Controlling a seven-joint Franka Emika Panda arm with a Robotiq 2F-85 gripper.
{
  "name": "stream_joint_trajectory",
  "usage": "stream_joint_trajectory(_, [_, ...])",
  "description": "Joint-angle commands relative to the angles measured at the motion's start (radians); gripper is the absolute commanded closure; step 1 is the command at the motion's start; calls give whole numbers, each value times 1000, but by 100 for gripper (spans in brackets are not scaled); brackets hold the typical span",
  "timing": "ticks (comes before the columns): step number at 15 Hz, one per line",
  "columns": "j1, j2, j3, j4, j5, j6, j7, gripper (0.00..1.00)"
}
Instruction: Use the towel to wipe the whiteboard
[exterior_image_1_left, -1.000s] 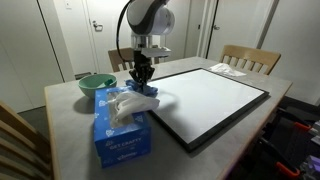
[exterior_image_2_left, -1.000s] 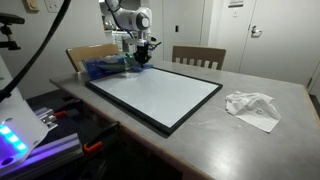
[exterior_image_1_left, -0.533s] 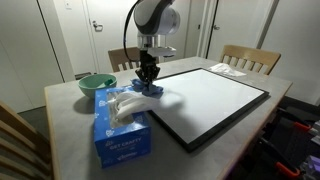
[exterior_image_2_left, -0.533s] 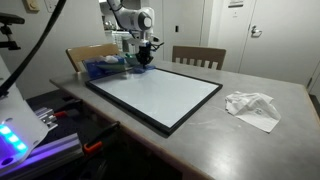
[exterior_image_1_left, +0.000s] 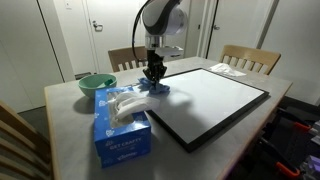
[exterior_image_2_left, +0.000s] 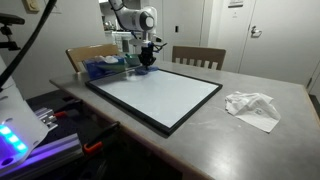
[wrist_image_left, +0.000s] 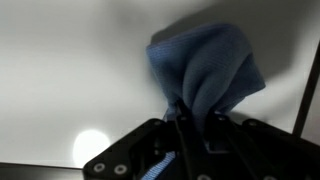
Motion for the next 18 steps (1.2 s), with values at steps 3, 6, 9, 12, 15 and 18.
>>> stream_joint_trajectory(3, [-19,-17,-17,-77,-26,19,-46,96])
stream_joint_trajectory(6, [-3,-10,-6,-13,-8,-1,-11,85])
stream_joint_trajectory(9, [-2,-10,-6,-13,-8,-1,-10,85])
stream_joint_trajectory(12, [-2,1,-11,-8,-12,-7,-10,96])
stream_joint_trajectory(15, [-6,7,-23,-25,-10,8,11,96])
stream_joint_trajectory(18, [-5,0,-40,-48,-17,34,48,96])
